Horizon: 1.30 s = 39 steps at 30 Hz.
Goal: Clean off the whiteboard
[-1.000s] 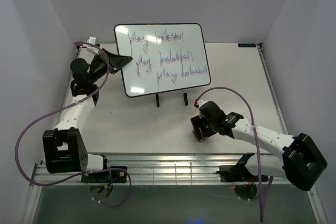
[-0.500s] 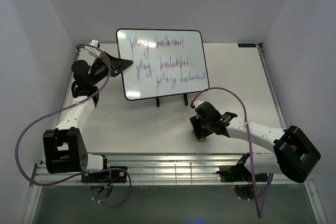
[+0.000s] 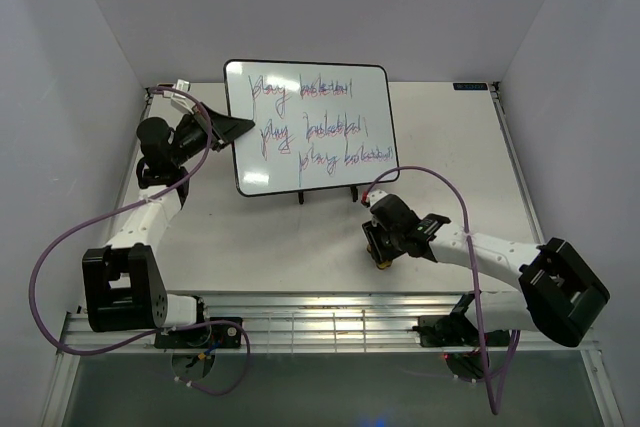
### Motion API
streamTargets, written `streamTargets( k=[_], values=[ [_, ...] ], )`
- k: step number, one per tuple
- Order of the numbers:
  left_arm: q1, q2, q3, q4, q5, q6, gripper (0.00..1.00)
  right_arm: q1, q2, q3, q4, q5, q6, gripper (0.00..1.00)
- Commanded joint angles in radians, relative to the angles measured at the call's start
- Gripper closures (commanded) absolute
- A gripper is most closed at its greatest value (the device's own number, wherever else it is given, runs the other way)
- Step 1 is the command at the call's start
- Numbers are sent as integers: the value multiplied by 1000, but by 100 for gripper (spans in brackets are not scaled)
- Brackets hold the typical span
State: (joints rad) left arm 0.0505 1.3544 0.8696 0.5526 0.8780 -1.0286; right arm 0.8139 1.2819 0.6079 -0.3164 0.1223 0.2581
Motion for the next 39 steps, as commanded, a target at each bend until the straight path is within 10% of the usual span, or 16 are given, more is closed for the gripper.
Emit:
streamTargets(
  k=[1, 20, 39],
  values=[
    [6, -98, 9, 129, 1, -47, 100, 7, -38, 23, 8, 33, 4, 63],
    [-104, -175, -233, 121, 30, -74, 100, 7, -477, 219, -392, -112, -2, 66],
    [-179, -400, -553, -80, -25, -166, 100, -10, -248, 361, -253, -162, -97, 66]
  ],
)
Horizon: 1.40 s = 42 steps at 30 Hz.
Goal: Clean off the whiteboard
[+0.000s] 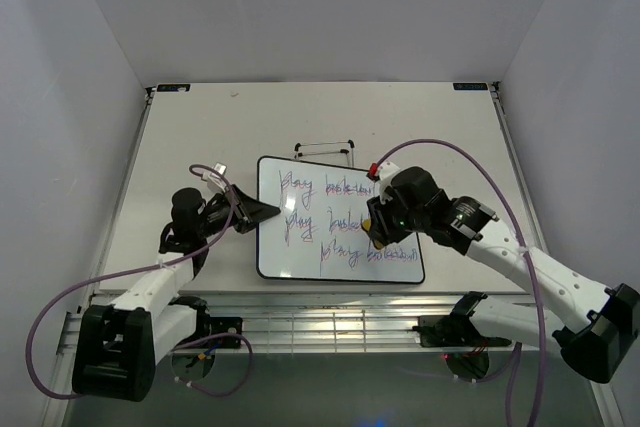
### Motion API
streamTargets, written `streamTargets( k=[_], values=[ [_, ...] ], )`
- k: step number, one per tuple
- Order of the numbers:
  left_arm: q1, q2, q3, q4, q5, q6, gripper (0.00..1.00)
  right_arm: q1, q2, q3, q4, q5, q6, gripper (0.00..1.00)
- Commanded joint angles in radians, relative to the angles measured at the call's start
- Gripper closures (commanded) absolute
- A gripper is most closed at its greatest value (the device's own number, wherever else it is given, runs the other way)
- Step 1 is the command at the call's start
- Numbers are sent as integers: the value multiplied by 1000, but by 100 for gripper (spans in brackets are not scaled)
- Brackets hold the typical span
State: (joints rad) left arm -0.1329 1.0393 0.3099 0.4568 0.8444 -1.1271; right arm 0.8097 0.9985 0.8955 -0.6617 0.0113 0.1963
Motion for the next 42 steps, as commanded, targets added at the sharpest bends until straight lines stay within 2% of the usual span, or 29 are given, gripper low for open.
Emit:
streamTargets(
  k=[1, 16, 24, 34, 42],
  values=[
    [4, -103, 0, -41, -1, -56, 100, -6, 69, 82, 102, -59, -43, 66],
    [6, -257, -78, -345, -48, 62, 100, 2, 417, 253, 323, -279, -31, 68],
    [4, -324, -89, -501, -80, 115, 100, 65, 606, 410, 327, -287, -34, 68],
    [4, -311, -94, -515, -68, 153, 100, 177, 815, 617, 251, -267, -51, 70],
    [6, -309, -66, -526, -47, 185, 100, 217, 890, 658, 240, -252, -47, 72]
  ],
)
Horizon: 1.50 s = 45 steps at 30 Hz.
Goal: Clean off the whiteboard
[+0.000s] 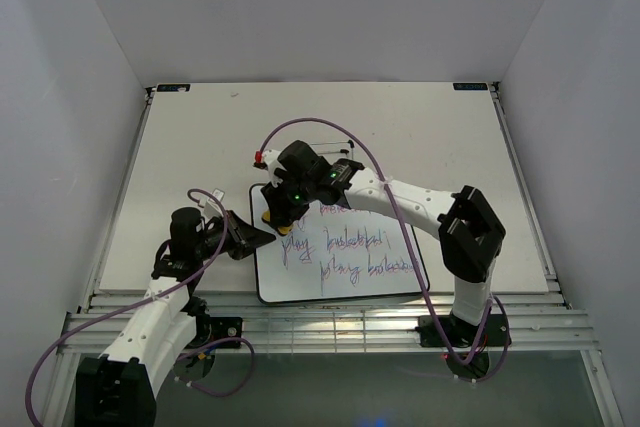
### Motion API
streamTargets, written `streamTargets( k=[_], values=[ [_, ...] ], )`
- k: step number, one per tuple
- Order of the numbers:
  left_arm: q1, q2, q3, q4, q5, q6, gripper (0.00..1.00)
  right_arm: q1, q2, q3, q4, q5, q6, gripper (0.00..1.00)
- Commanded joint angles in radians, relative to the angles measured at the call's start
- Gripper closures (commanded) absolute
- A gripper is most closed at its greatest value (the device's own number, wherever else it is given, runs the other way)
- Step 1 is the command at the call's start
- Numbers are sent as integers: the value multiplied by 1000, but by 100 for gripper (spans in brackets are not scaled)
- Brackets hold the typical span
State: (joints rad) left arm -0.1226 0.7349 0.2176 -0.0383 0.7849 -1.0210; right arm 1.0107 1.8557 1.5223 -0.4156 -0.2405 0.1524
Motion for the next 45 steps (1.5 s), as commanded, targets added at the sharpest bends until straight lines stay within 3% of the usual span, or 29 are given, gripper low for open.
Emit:
streamTargets(
  k=[1, 5, 15, 22, 45],
  values=[
    [-6, -8, 26, -31, 11, 81, 100, 16, 34, 26, -9, 6, -4, 72],
    [-6, -15, 23, -38, 10, 81, 100, 16, 30, 9, -34, 52, -5, 74],
    [-6, -29, 25, -43, -16, 53, 100, 38, -96, -178, -43, -3, 13, 76],
    [-6, -20, 16, -22, -26, 36, 100, 54, -147, -221, -57, -20, 6, 77],
    [-6, -12, 22, -3, 62, 68, 100, 39, 65, 85, -126, 33, -20, 77]
  ],
)
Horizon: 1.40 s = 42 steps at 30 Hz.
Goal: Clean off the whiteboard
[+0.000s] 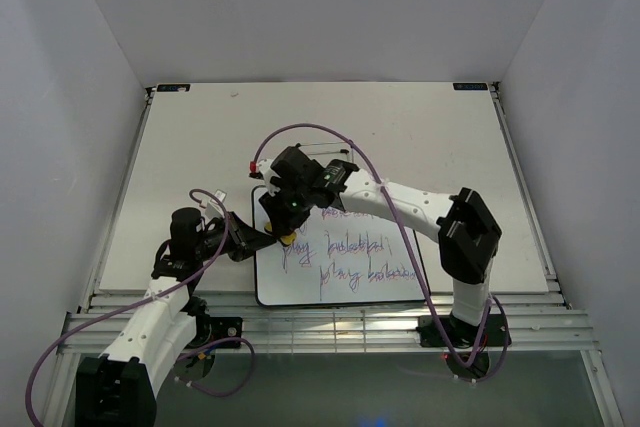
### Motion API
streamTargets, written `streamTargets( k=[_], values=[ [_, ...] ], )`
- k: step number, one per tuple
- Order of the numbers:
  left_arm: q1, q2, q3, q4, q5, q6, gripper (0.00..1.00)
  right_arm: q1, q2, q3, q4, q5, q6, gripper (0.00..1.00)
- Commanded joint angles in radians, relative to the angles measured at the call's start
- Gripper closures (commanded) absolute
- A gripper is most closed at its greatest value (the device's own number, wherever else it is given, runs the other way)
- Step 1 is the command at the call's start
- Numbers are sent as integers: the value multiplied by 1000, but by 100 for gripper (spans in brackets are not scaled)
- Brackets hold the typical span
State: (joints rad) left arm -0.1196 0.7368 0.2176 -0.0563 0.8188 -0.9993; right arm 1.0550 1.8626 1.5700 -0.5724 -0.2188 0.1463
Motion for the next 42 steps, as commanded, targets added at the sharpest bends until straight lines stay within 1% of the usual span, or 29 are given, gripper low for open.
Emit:
streamTargets(
  k=[1, 7, 11, 14, 18, 20, 24, 27, 28, 32, 35, 40, 42],
  values=[
    [-9, -14, 22, 15, 31, 47, 100, -12, 72, 50, 26, 12, -14, 77],
    [-9, -27, 22, 4, 37, 50, 100, -79, 98, 64, 14, 3, -28, 77],
    [-9, -28, 23, 1, 37, 48, 100, -148, 110, 27, 13, -2, -42, 77],
    [-9, -28, 28, -5, 37, 54, 100, -176, 103, -2, 6, -8, -54, 78],
    [-9, -25, 28, -13, 34, 60, 100, -182, 78, -42, 8, 16, -54, 78],
    [-9, -24, 28, -11, 36, 62, 100, -179, 73, -36, 8, -2, -44, 78],
    [-9, -24, 31, -14, 37, 67, 100, -147, 90, 22, 22, -88, -28, 78],
    [-9, -19, 34, -16, 37, 68, 100, -115, 131, 103, 8, -117, -21, 78],
    [-9, -19, 35, -16, 39, 70, 100, -109, 162, 158, -3, -119, -21, 78],
    [-9, -14, 40, -17, 45, 73, 100, -78, 230, 281, -49, -119, -19, 78],
    [-9, -13, 45, -27, 45, 79, 100, -78, 262, 335, -61, -94, -14, 78],
    [-9, -22, 60, -54, 26, 93, 100, -99, 276, 320, -76, -41, -11, 78],
    [-9, -20, 59, -54, 25, 94, 100, -118, 251, 259, -73, -13, -8, 78]
  ],
)
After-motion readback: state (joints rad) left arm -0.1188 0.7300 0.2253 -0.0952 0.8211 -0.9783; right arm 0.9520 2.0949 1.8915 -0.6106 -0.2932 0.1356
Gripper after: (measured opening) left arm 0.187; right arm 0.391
